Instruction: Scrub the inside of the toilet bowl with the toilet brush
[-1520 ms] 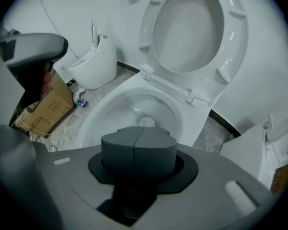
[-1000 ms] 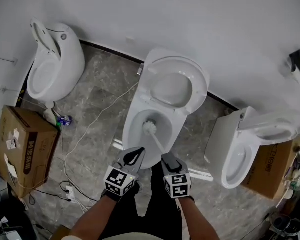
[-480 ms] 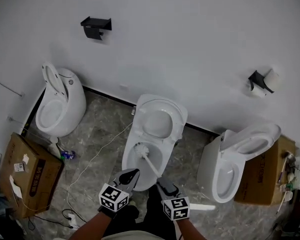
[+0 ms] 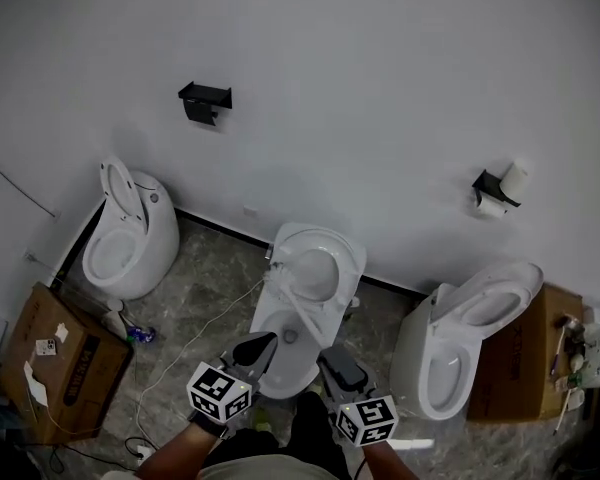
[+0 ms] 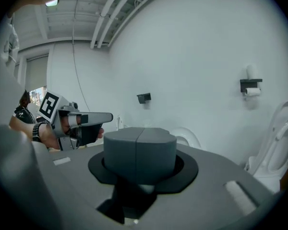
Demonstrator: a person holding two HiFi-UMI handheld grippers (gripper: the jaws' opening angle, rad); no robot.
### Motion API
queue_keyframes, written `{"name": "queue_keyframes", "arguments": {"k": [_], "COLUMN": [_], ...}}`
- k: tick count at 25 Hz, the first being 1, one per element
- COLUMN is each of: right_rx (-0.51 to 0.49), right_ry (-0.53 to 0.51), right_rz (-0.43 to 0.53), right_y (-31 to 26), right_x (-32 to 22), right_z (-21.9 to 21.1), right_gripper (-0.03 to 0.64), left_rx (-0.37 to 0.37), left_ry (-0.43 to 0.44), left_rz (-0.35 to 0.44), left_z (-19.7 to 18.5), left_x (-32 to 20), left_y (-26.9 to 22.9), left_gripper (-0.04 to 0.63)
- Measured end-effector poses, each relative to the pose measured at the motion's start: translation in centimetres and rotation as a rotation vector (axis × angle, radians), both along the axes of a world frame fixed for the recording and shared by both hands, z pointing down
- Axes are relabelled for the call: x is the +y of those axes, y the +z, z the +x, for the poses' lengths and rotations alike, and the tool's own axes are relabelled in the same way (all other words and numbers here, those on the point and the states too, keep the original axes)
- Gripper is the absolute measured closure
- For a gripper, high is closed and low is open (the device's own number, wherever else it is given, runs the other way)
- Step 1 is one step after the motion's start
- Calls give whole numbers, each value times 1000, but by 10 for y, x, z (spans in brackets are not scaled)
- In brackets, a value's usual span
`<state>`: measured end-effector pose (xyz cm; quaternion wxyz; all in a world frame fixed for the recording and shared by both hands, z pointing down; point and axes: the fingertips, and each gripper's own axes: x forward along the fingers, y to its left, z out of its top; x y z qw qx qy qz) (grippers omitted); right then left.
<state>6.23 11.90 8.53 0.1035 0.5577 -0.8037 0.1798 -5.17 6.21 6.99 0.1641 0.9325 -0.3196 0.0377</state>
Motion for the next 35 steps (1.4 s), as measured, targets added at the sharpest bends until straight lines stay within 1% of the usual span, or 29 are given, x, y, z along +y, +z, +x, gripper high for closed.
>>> {"name": "queue_keyframes", "arguments": {"k": [4, 7, 12, 17, 23, 35], "right_rx": [-13, -15, -6, -12, -12, 14], "right_ry": [10, 4, 4, 17, 24, 8], "right_rz": [99, 160, 218, 284, 323, 362], "right_y": [-47, -75, -107, -142, -170, -188], "right_x": [-8, -12, -16, -27, -34, -40], "right_z": [-6, -10, -12, -13, -15, -28], "right_gripper": [454, 453, 454, 453, 454, 454], "left_rx": [47, 64, 71, 102, 124, 130], "left_ry": [-25, -25, -26, -31, -40, -77], "left_rz": [31, 67, 115, 163, 206, 213], "left_z": [-6, -5, -4, -3, -4, -18], "left_x": [-8, -13, -20, -28, -33, -42], "left_y": [-41, -66, -97, -131, -161, -171], "left_gripper": [589, 589, 589, 589, 589, 589]}}
